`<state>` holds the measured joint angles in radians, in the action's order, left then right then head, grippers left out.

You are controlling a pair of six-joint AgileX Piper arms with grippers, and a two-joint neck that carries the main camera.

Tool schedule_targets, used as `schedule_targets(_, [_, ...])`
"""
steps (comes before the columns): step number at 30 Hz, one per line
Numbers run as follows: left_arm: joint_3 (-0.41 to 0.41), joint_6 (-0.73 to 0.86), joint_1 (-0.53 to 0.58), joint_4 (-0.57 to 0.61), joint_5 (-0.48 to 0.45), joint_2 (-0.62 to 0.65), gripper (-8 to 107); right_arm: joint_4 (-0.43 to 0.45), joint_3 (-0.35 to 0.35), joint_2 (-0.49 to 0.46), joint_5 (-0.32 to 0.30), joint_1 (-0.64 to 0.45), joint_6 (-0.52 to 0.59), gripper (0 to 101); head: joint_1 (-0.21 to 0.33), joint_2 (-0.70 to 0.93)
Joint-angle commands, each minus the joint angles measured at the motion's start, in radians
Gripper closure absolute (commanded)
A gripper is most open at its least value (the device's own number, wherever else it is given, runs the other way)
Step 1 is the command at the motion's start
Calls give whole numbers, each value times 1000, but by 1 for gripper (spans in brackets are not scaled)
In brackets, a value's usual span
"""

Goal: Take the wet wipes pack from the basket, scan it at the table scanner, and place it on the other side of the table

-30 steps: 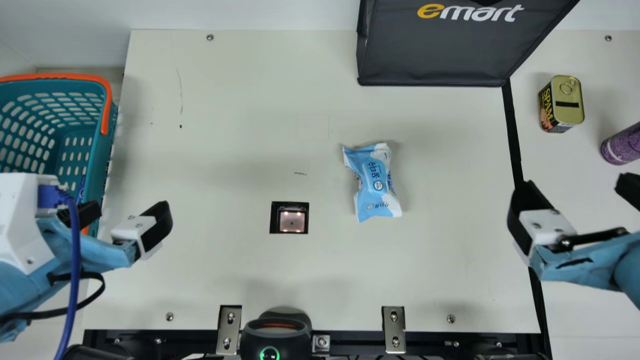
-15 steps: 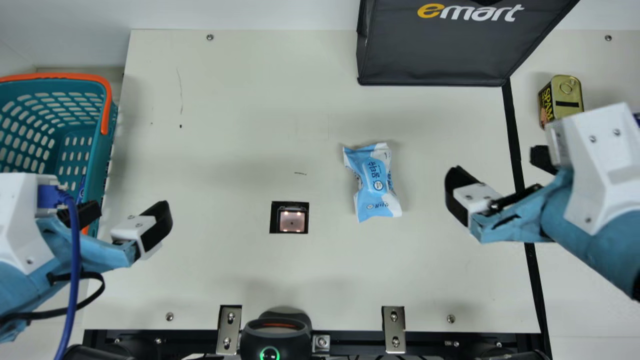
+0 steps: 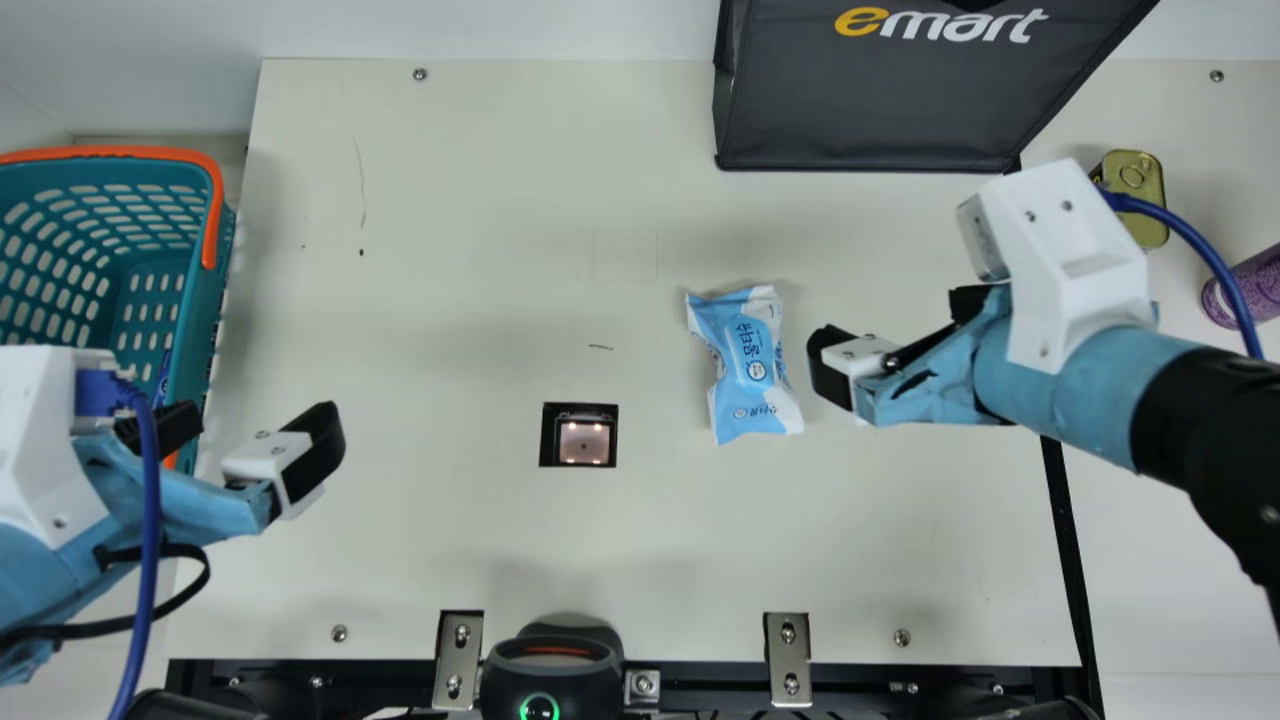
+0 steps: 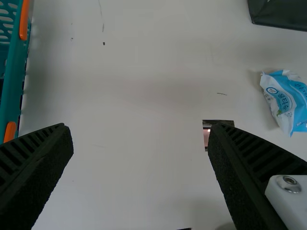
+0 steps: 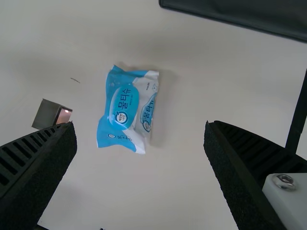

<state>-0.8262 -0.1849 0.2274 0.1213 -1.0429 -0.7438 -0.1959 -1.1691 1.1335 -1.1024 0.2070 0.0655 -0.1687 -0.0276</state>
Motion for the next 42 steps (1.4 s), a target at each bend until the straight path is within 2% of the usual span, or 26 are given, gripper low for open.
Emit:
schedule_targets(1, [0, 0, 0, 0, 0, 0, 9, 13, -1, 28, -1, 23, -28, 6, 30, 0])
schedule_targets(21, [0, 0, 0, 0, 0, 0, 9, 123, -20, 275, 35, 217, -314, 6, 30, 0])
schedule_targets(42, [0, 0, 0, 0, 0, 0, 9, 203, -8, 466, 148, 315, -504, 6, 30, 0])
